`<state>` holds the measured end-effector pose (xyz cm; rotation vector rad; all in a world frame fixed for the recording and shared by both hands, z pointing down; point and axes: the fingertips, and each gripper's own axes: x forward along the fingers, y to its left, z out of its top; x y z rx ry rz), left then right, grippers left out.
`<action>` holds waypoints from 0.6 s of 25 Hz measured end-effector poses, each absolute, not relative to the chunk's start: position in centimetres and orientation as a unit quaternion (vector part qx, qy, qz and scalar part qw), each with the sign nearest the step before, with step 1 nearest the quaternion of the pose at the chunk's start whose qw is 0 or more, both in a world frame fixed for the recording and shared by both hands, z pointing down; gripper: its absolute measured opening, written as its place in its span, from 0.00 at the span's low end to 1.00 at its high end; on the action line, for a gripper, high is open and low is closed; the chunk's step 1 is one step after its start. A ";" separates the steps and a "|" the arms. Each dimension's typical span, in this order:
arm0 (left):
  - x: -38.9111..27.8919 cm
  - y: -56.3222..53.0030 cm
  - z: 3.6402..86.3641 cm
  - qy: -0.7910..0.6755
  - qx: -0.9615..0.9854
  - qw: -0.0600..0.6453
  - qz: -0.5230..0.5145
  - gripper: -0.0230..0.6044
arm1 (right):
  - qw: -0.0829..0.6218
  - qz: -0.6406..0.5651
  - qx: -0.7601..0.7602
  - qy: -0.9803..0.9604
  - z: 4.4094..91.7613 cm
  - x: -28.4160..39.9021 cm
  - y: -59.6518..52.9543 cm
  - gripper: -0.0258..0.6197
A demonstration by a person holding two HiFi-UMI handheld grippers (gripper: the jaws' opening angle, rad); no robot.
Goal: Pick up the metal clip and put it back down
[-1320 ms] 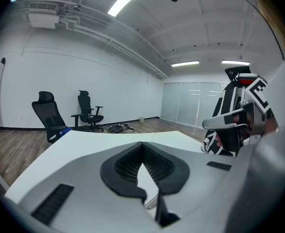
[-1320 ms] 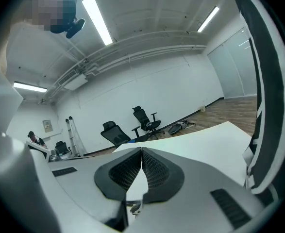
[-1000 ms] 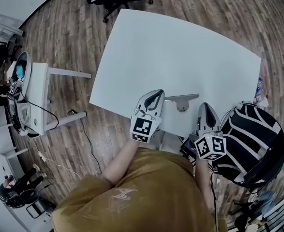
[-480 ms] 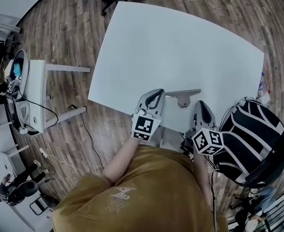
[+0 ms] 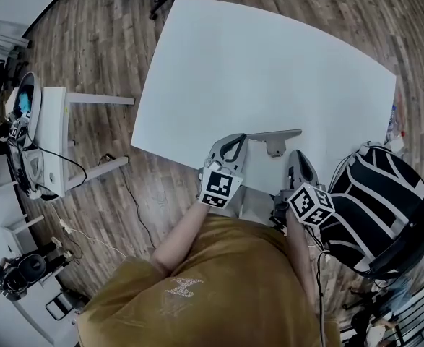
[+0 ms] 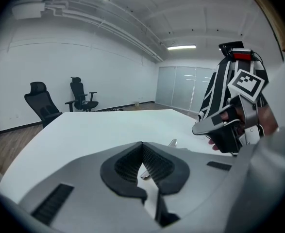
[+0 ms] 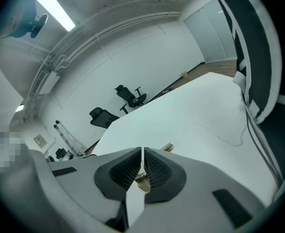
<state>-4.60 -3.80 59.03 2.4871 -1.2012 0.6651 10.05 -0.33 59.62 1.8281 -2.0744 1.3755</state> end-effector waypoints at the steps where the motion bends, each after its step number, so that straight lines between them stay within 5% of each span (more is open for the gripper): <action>1: -4.5 -3.6 59.2 -0.415 0.866 0.149 0.235 0.05 | 0.023 0.453 0.589 -0.668 59.8 10.0 -0.2 0.06; 15: -4.1 -2.9 60.4 -0.395 0.871 0.146 0.251 0.05 | -0.017 0.544 0.559 -0.626 62.8 9.0 1.3 0.07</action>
